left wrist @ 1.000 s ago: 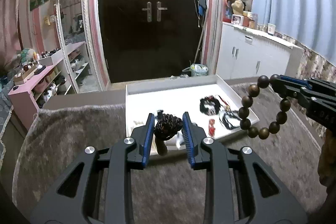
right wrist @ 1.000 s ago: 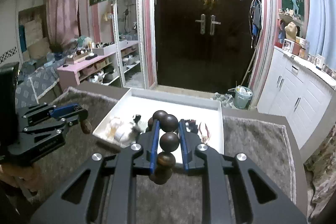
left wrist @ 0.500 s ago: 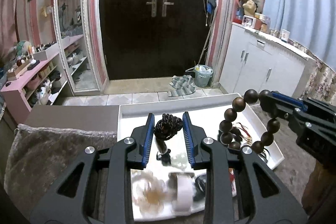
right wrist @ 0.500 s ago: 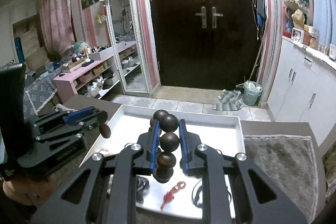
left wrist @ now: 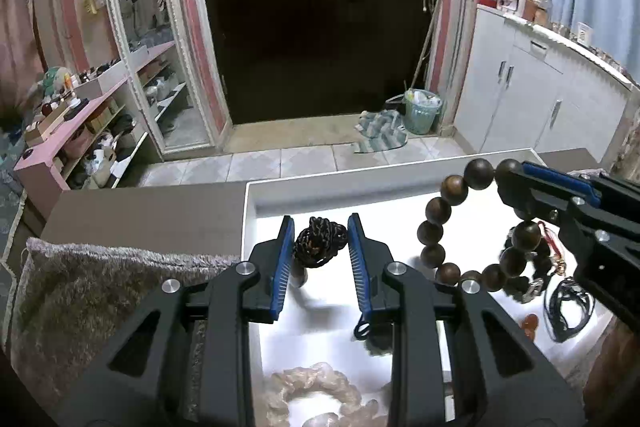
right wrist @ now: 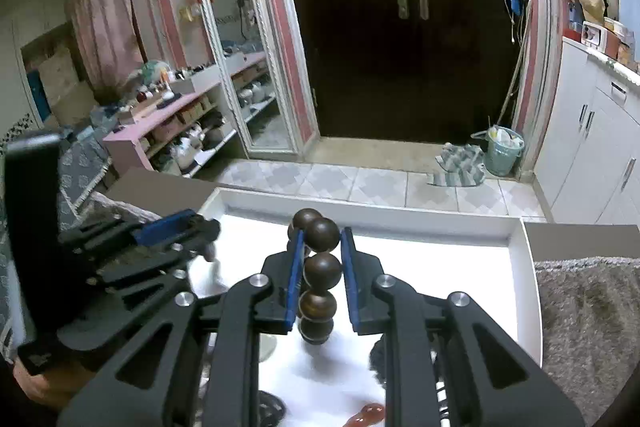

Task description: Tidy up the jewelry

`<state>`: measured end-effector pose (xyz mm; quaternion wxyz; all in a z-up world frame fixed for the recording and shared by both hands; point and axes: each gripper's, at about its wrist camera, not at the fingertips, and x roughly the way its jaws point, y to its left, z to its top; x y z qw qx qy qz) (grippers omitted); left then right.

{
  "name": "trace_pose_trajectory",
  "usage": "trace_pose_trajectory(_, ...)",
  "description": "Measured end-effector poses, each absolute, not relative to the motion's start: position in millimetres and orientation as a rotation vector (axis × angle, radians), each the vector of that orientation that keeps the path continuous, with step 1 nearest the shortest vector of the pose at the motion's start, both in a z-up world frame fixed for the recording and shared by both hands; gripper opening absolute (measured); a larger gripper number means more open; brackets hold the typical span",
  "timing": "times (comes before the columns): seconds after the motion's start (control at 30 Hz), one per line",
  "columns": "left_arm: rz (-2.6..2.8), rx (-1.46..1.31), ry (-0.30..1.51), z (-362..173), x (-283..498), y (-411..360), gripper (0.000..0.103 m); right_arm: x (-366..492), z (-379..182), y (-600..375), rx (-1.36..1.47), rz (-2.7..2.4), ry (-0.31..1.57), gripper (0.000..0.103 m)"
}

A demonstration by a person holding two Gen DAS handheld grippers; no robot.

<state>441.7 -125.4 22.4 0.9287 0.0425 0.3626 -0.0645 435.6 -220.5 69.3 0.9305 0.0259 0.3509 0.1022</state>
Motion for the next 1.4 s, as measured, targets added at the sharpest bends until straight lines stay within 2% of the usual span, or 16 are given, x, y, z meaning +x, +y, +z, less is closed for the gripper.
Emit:
trace_pose_trajectory(0.47,-0.123,0.086,0.790,12.1,455.2,-131.2,0.026,459.0,40.8,-244.1,-0.005,0.058,0.823,0.019)
trace_pose_trajectory(0.73,-0.130,0.057,0.850,3.9,466.1,-123.9,0.031,462.7,35.7,-246.4,0.002,0.044,0.863,0.020)
trace_pose_trajectory(0.77,-0.127,0.053,0.850,3.0,466.4,-122.3,0.031,462.5,35.3,-246.4,0.001,0.041,0.867,0.022)
trace_pose_trajectory(0.8,-0.126,0.045,0.849,3.0,466.5,-120.3,0.031,461.8,35.9,-247.2,0.002,0.037,0.866,0.032)
trace_pose_trajectory(0.87,-0.132,0.034,0.842,4.9,466.9,-117.7,0.032,459.0,43.6,-248.2,0.012,0.033,0.851,0.041)
trace_pose_trajectory(0.9,-0.135,0.029,0.838,7.8,466.3,-115.9,0.036,453.8,50.5,-250.2,0.020,0.030,0.833,0.043)
trace_pose_trajectory(0.93,-0.140,0.013,0.829,12.6,463.5,-112.9,0.046,448.3,58.9,-250.7,0.027,0.029,0.812,0.045)
trace_pose_trajectory(1.0,-0.143,-0.020,0.792,24.7,451.3,-100.8,0.063,430.9,80.4,-252.3,0.038,0.035,0.760,0.056)
trace_pose_trajectory(1.03,-0.138,-0.021,0.767,32.2,442.8,-97.3,0.068,420.4,90.9,-253.0,0.042,0.042,0.730,0.058)
trace_pose_trajectory(1.13,-0.046,0.119,0.669,57.0,399.6,-95.1,0.070,370.2,122.5,-257.9,0.000,0.043,0.645,0.070)
trace_pose_trajectory(1.17,-0.038,0.142,0.646,62.2,384.4,-93.5,0.074,357.7,128.0,-260.0,-0.006,0.037,0.636,0.074)
trace_pose_trajectory(1.23,-0.023,0.149,0.610,71.7,351.1,-86.4,0.090,320.5,137.2,-264.9,-0.018,0.026,0.619,0.079)
trace_pose_trajectory(1.27,-0.025,0.139,0.590,74.7,332.7,-80.4,0.094,305.4,138.4,-265.1,-0.023,0.014,0.608,0.088)
trace_pose_trajectory(1.3,-0.029,0.127,0.579,76.2,317.9,-75.6,0.100,287.9,137.9,-263.0,-0.038,0.001,0.599,0.091)
trace_pose_trajectory(1.4,-0.009,0.128,0.567,68.8,271.7,-64.7,0.100,234.5,130.2,-251.9,-0.045,-0.009,0.547,0.093)
